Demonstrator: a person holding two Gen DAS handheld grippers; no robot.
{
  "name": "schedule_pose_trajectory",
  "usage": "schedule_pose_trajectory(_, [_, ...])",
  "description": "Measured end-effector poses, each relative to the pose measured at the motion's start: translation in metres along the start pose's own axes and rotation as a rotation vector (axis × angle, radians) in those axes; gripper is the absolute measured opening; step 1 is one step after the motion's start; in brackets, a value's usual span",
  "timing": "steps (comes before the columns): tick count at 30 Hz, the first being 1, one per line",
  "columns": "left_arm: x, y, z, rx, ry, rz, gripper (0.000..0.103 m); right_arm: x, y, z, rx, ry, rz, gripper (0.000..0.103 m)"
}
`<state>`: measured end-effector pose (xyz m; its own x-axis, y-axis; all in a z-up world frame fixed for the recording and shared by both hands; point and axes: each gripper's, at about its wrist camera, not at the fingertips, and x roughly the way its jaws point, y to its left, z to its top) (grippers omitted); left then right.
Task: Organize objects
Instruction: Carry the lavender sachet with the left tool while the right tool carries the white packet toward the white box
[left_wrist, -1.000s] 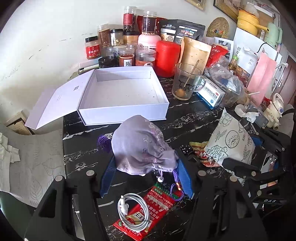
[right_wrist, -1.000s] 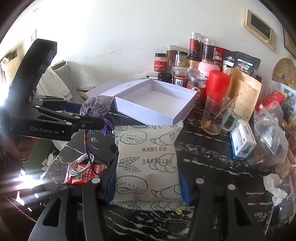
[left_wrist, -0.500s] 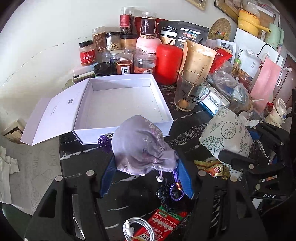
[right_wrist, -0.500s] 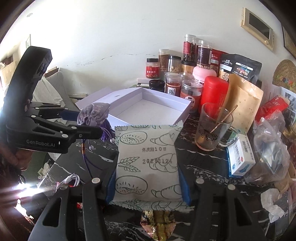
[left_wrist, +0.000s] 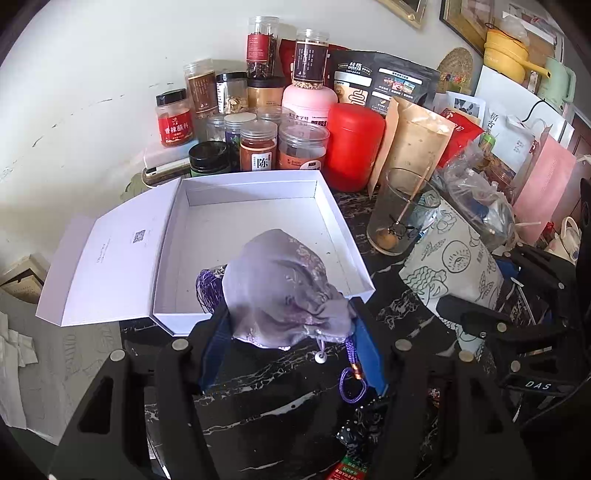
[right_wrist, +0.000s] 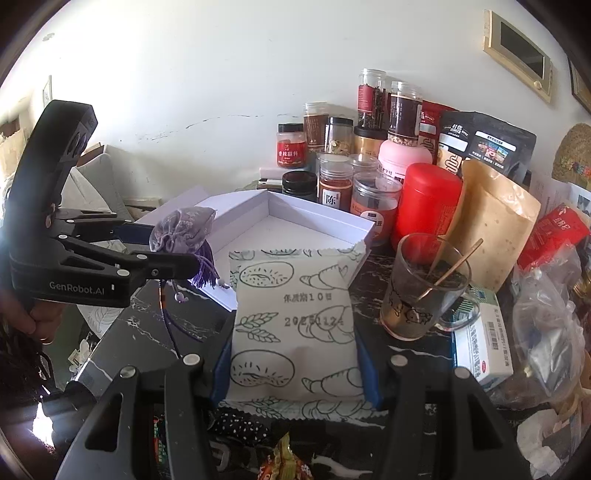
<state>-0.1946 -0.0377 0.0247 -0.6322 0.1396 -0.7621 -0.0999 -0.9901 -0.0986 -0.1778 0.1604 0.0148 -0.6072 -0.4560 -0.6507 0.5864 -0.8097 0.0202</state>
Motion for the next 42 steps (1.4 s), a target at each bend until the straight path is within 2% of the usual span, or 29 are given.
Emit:
schedule_pose_trajectory(11, [0.034, 0.015, 0.028, 0.014, 0.003, 0.009, 0.060, 0.036, -0.007, 0.026, -0.011, 0.015, 0.010, 0.056])
schedule_pose_trajectory(24, [0.075, 0.038, 0.064, 0.025, 0.000, 0.059, 0.060, 0.080, -0.017, 0.063, -0.036, 0.017, 0.007, 0.056])
schedule_pose_trajectory(42, [0.143, 0.086, 0.102, 0.027, 0.028, 0.120, 0.060, 0.142, -0.031, 0.093, -0.039, 0.027, -0.024, 0.056])
